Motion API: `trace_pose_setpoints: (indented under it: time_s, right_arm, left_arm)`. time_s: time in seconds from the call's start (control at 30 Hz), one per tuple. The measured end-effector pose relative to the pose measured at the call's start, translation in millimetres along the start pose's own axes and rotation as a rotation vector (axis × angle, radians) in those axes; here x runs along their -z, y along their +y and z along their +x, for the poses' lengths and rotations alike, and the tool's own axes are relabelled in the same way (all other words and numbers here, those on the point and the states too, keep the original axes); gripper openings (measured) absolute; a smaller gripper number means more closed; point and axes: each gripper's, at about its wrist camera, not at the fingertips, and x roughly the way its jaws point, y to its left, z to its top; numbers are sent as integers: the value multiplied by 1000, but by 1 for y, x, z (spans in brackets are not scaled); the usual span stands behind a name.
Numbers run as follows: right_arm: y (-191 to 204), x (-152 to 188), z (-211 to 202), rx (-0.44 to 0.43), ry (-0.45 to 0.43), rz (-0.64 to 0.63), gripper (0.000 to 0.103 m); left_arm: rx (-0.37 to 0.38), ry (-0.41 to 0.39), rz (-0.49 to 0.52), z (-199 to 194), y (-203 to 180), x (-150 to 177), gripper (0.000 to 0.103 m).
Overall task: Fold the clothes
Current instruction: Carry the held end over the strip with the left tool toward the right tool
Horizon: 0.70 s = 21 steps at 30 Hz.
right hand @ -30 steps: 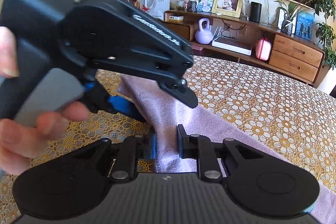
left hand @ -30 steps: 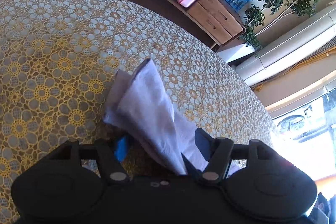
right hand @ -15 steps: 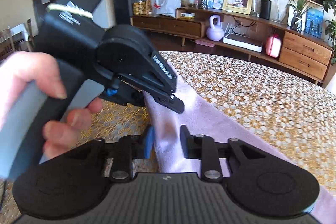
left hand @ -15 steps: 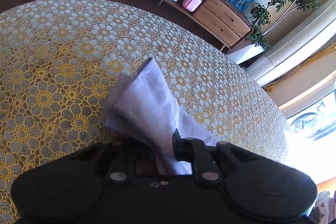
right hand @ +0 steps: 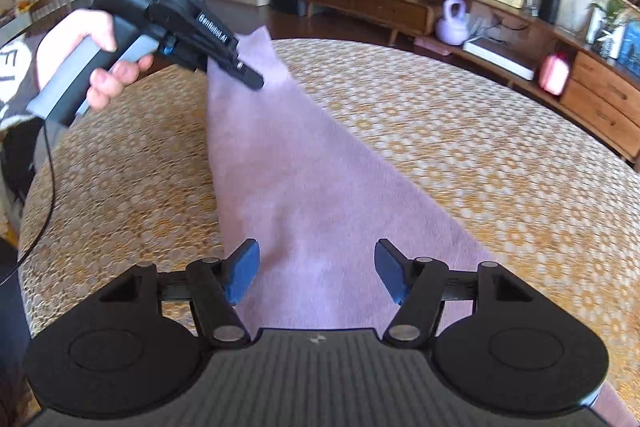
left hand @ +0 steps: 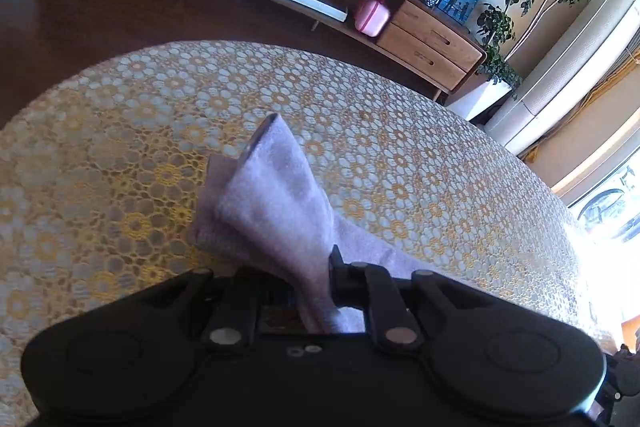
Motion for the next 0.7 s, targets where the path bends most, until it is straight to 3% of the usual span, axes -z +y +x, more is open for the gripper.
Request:
trace_pose_setpoints:
  time_s: [0.2,0.43,0.7]
  right_arm:
    - [20,-11,22,-37,25,-49,64]
    - [25,-16,41,-49,78,-58,64]
    - [24,-9,40,-53,64,-19,63]
  left_arm:
    - [-52,-42,20,-34,28,-7,103]
    - [-59,-40,69,-47,40,-7,103]
    - [-18,-134,259,-76,-9,-4,103]
